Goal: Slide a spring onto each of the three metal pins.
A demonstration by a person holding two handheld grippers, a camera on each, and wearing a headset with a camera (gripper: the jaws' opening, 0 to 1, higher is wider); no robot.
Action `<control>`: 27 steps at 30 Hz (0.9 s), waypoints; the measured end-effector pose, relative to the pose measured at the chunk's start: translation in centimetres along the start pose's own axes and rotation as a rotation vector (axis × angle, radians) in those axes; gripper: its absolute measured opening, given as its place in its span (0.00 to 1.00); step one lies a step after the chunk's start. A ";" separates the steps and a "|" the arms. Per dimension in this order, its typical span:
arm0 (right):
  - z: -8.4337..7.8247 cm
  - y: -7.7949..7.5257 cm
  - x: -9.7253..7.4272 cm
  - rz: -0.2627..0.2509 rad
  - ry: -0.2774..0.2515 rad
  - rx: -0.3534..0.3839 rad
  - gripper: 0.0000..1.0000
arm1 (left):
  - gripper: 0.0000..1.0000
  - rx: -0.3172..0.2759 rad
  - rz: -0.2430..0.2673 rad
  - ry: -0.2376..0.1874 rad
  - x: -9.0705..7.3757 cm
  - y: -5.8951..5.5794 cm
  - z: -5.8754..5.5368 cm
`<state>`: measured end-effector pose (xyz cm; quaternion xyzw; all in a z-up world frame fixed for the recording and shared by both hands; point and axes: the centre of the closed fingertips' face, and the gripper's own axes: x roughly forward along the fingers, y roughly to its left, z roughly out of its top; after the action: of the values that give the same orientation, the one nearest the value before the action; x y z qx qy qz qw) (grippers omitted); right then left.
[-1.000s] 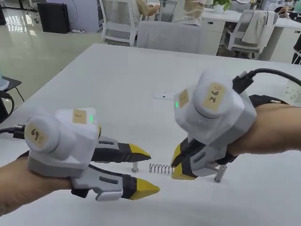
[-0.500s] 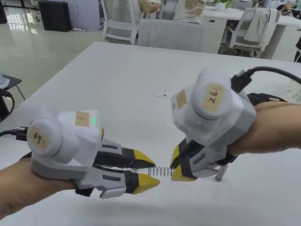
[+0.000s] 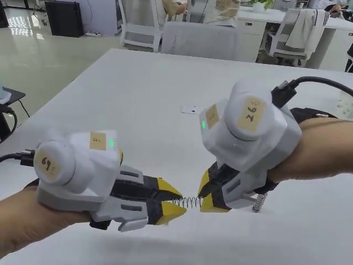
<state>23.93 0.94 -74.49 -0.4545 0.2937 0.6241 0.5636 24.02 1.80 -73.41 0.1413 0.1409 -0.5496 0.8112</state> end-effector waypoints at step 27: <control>-0.4 0.3 0.7 0.007 -0.033 0.062 0.09 | 0.03 -0.001 -0.025 -0.042 -0.3 -0.6 0.8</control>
<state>23.78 0.81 -75.38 -0.4257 0.3050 0.6240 0.5801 23.43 1.52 -72.59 0.1274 0.1258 -0.5626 0.8071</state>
